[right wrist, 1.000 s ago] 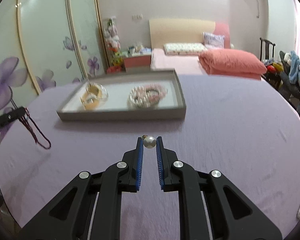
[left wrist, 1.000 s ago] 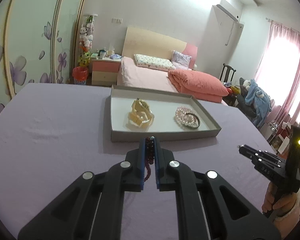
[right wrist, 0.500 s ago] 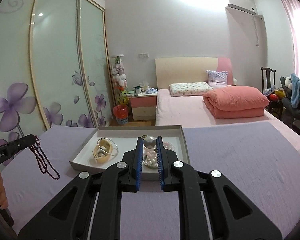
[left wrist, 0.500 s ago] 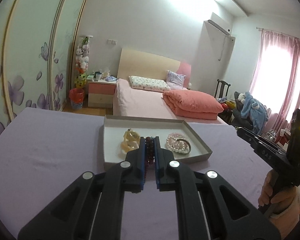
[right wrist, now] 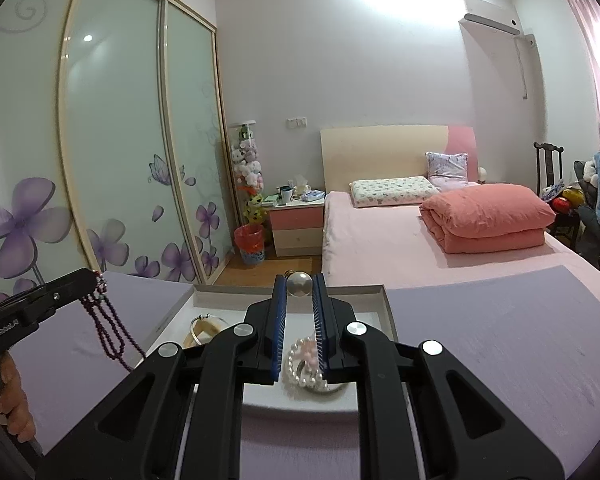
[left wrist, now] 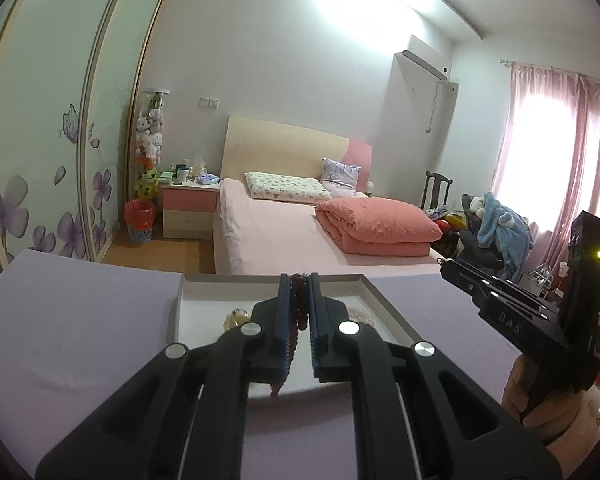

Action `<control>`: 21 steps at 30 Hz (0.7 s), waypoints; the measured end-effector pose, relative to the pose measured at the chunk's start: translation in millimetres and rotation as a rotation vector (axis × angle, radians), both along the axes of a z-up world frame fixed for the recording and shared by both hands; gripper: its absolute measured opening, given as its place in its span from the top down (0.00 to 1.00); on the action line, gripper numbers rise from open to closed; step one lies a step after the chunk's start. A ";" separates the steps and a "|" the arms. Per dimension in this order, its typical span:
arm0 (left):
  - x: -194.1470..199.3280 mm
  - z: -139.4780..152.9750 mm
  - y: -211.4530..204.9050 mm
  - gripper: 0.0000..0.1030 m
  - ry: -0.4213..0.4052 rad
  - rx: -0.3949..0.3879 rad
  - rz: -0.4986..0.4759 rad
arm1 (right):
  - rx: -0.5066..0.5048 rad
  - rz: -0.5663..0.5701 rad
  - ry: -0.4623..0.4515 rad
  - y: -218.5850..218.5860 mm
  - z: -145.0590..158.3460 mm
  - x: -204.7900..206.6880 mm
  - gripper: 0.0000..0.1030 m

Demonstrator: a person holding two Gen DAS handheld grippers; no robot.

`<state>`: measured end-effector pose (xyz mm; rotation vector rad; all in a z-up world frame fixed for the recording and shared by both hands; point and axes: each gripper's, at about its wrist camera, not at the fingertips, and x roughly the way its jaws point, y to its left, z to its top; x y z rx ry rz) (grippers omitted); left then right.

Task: Organize jewelry
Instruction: 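Carry the earring and bead bracelet into the grey tray and open both tools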

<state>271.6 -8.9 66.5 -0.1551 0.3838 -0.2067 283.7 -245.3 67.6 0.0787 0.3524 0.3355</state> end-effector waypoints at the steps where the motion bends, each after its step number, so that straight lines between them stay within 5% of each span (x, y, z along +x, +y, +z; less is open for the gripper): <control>1: 7.5 -2.1 -0.6 0.91 0.006 -0.001 0.002 | 0.001 0.001 0.005 1.4 -2.0 5.2 0.86; 21: 79.2 -46.1 4.4 0.91 0.080 0.003 0.043 | 0.014 0.005 0.118 21.4 -50.2 74.8 0.86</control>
